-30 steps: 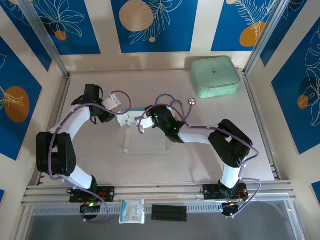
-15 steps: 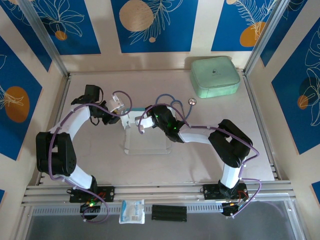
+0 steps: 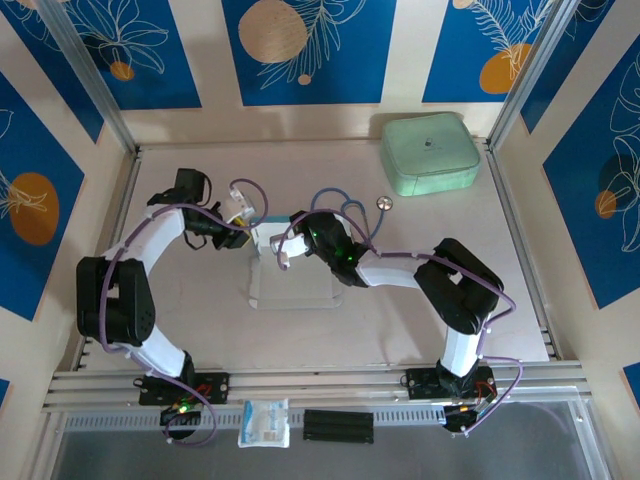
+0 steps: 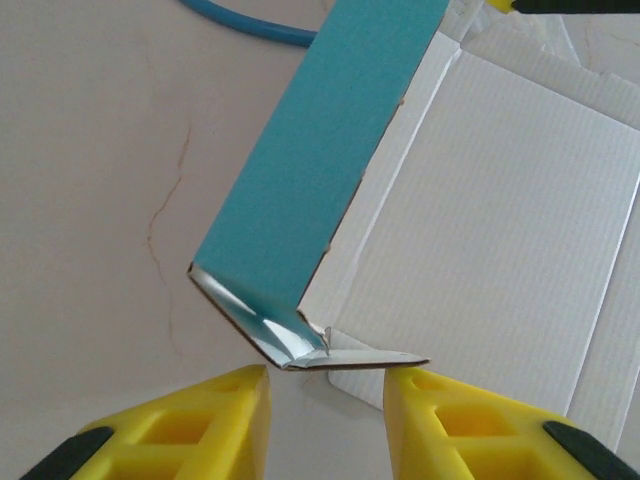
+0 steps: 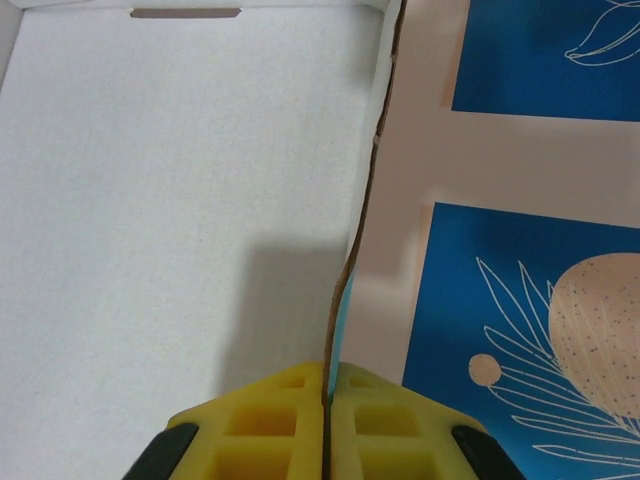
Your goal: Fold the paper box
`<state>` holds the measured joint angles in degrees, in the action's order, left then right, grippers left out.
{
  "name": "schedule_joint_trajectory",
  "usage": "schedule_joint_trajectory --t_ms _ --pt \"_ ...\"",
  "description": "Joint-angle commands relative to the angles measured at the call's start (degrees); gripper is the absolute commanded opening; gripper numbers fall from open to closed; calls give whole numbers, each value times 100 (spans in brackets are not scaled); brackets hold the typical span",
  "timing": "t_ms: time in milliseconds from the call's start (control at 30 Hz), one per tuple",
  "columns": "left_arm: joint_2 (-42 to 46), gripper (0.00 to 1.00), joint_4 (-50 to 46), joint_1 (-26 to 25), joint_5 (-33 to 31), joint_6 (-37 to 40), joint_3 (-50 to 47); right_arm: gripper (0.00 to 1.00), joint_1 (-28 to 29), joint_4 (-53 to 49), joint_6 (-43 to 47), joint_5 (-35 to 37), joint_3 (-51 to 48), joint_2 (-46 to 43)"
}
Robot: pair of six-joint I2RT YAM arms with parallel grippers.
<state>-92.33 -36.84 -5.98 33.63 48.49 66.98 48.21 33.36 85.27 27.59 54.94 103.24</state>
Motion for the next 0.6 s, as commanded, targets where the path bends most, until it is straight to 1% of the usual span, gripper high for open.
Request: schedule_joint_trajectory --t_ms 0,133,300,500,567 --pt "-79 34 169 -125 304 38 -44 8 93 -279 503 -212 -302 321" --pt "-61 33 755 -205 213 -36 -384 8 109 -106 665 -241 -372 368" --pt "74 32 1656 -292 75 -243 -899 8 127 -181 653 -307 -411 318" --pt "130 29 2379 -386 -184 -661 -1158 8 128 -251 583 -283 -407 284" --pt "99 29 2553 -427 -175 -851 -1189 8 136 -258 569 -287 -403 284"
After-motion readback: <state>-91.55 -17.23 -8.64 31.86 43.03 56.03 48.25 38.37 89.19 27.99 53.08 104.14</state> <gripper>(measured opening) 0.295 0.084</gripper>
